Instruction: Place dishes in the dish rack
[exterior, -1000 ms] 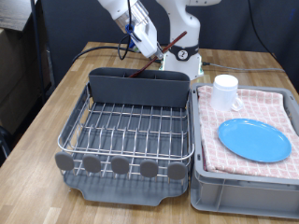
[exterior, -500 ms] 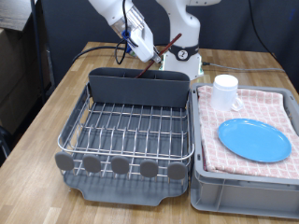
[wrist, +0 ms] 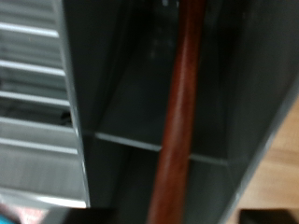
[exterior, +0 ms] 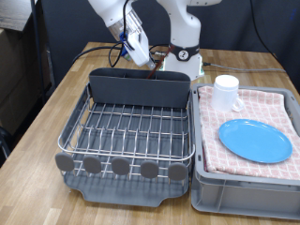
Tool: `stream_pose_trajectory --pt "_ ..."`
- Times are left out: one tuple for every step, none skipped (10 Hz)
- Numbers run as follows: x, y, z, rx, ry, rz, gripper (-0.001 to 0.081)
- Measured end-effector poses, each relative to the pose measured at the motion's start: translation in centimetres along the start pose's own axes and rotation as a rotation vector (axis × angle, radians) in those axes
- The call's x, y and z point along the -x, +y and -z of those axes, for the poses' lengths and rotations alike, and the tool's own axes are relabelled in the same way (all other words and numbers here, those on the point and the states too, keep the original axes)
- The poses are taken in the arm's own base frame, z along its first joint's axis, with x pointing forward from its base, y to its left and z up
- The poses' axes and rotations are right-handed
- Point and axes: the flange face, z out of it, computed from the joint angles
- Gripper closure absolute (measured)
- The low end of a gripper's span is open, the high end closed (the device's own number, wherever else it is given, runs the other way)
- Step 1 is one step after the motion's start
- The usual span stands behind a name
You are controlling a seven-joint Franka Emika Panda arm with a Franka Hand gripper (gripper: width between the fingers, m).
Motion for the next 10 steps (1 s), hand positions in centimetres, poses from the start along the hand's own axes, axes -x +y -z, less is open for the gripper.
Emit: stream_pose_trajectory --pt "0.2 -0.2 -0.1 -0.016 0.031 0.003 0.0471" --pt "0.5 -0.3 -0.2 -0.039 0.075 -0.007 0.0471" --pt "0.9 -0.4 -0.4 -0.071 0.133 -0.028 0.0304" --pt "1.6 -0.4 -0.6 -0.108 0.194 -0.055 0.0304" --pt "2.4 -0.4 -0.7 -0.15 0.256 -0.084 0.0111" --pt "3.4 -0.3 -0.6 -0.195 0.315 -0.112 0.0026" --pt "4.6 0.0 -0.2 -0.239 0.357 -0.133 0.0026" --pt "5.8 0.4 0.4 -0.28 0.382 -0.145 0.0008" --pt "7.0 0.9 1.2 -0.301 0.384 -0.151 0.0008" --pt "8.2 1.5 2.2 -0.31 0.383 -0.153 0.0008"
